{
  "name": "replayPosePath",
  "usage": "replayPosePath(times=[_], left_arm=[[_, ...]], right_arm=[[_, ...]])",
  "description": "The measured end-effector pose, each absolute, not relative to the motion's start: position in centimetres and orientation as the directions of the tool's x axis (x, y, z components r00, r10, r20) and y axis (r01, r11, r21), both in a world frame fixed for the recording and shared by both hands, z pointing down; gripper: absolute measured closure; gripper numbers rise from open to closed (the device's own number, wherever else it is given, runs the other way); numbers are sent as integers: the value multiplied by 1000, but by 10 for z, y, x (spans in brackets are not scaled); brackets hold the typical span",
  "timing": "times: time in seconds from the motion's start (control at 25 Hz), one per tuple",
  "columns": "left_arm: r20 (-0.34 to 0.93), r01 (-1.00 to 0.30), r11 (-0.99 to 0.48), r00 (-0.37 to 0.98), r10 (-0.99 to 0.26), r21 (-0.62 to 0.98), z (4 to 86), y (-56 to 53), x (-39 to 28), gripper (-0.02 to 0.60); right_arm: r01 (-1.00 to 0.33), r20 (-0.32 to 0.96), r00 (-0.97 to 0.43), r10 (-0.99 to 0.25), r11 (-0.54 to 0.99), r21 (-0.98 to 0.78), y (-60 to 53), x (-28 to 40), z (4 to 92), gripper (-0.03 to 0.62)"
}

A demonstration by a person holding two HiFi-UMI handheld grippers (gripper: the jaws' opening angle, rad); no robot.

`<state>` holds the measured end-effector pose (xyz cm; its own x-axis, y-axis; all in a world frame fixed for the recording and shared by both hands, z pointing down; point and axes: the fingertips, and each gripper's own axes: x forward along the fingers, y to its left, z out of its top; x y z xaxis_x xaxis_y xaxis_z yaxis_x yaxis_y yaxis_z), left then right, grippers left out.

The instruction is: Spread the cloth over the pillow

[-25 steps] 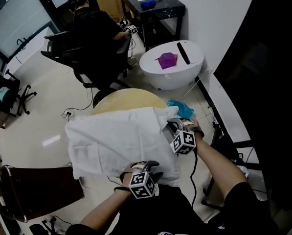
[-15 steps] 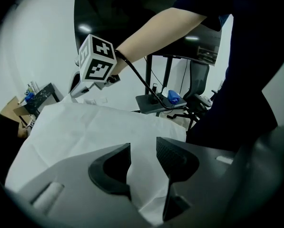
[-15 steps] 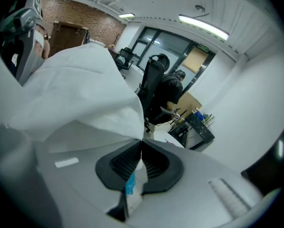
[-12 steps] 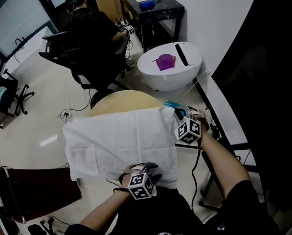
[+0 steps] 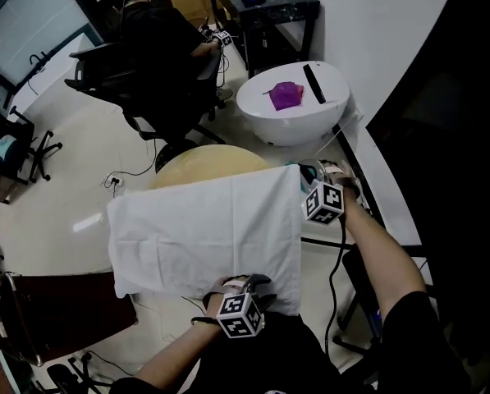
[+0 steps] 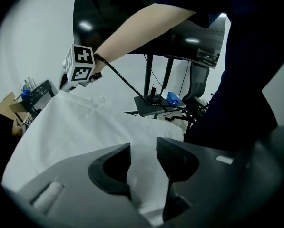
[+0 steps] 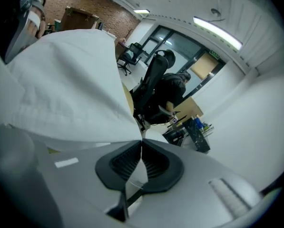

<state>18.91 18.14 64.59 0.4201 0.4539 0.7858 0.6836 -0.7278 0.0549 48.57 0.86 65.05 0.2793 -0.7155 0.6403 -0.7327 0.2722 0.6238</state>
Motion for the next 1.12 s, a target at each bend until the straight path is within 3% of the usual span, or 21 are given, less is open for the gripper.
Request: replayPosePath(times=[0.16, 0.64, 0.88, 1.12], left_arm=[[782, 676, -734, 426, 454, 58, 647, 181, 200, 422], [797, 676, -726, 364, 482, 131, 663, 192, 194, 422], [800, 668, -733, 369, 473, 126, 666, 192, 192, 422], [789, 651, -754, 421, 448, 80, 655, 186, 197, 422]], right_arm=[[-660, 564, 320, -761, 248, 709, -4, 499, 634, 583], [-801, 785, 203, -586, 362, 477, 24, 485, 753, 583], [-847, 785, 211, -583, 292, 444, 31, 497, 759, 583], [-893, 702, 210, -680, 158, 421, 29, 494, 708, 583]])
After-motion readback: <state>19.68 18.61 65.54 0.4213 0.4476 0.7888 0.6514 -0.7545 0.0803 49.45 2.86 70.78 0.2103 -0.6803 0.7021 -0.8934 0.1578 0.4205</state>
